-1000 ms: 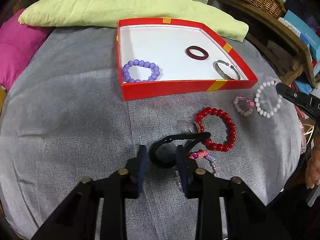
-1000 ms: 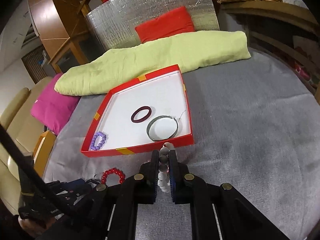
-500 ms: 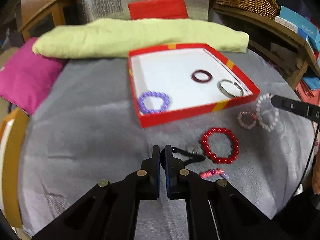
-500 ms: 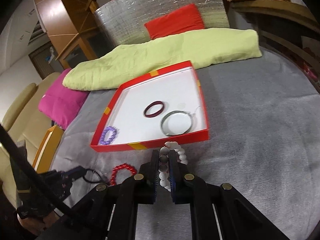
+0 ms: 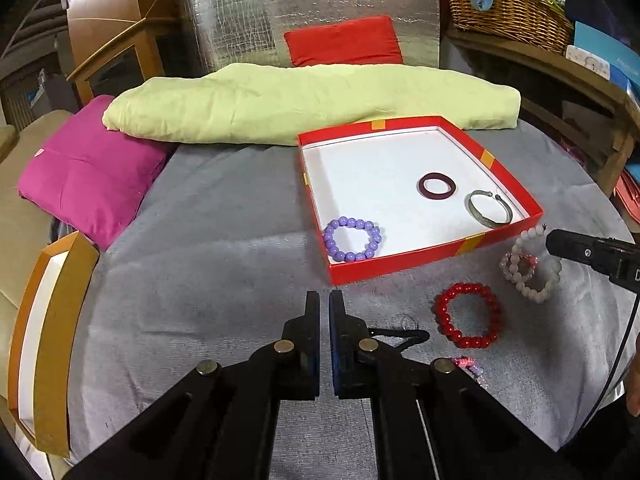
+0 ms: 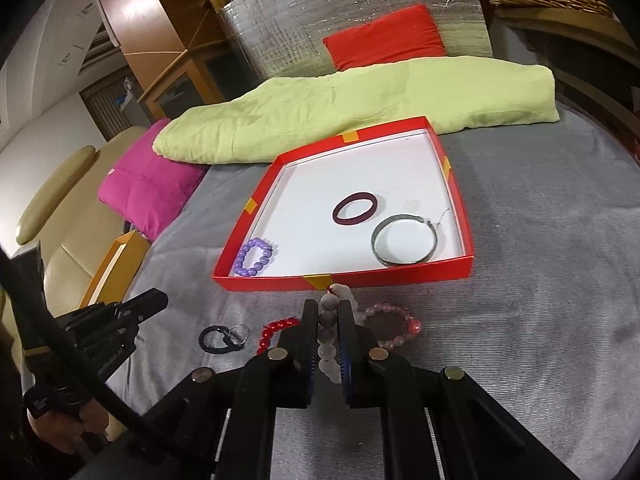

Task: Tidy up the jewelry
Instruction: 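Carry the white bead bracelet over the box with the right gripper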

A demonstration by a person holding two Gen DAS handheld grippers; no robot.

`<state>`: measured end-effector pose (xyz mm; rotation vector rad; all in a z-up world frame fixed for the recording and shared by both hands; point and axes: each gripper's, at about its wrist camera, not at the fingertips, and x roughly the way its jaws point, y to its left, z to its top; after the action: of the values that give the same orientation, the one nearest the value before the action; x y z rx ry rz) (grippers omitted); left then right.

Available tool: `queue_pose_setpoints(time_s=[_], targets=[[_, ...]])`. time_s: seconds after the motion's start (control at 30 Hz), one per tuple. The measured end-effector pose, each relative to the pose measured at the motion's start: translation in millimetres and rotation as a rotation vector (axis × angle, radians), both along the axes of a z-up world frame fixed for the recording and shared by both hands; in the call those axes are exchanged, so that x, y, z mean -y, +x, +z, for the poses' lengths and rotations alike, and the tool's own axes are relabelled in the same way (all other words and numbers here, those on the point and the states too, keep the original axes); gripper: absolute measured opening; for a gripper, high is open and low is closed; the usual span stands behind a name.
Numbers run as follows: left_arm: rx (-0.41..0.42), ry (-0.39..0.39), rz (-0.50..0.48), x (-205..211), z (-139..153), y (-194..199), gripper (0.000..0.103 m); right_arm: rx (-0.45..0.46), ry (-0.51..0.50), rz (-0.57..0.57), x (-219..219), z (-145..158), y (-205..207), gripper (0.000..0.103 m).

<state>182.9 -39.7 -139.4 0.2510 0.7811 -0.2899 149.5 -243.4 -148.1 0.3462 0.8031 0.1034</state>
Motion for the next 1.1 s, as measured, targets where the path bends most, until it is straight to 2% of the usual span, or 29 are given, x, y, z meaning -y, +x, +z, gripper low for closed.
queue_pose_setpoints(time_s=[0.47, 0.83, 1.1], targets=[[-0.017, 0.034, 0.041, 1, -2, 2, 0.005, -0.002, 0.011, 0.005, -2, 0, 2, 0.010], [0.112, 0.019, 0.192, -34, 27, 4, 0.005, 0.044, 0.026, 0.037, -14, 10, -1, 0.010], [0.146, 0.008, 0.219, -45, 34, 6, 0.005, 0.070, 0.026, 0.060, -27, 15, -1, 0.010]])
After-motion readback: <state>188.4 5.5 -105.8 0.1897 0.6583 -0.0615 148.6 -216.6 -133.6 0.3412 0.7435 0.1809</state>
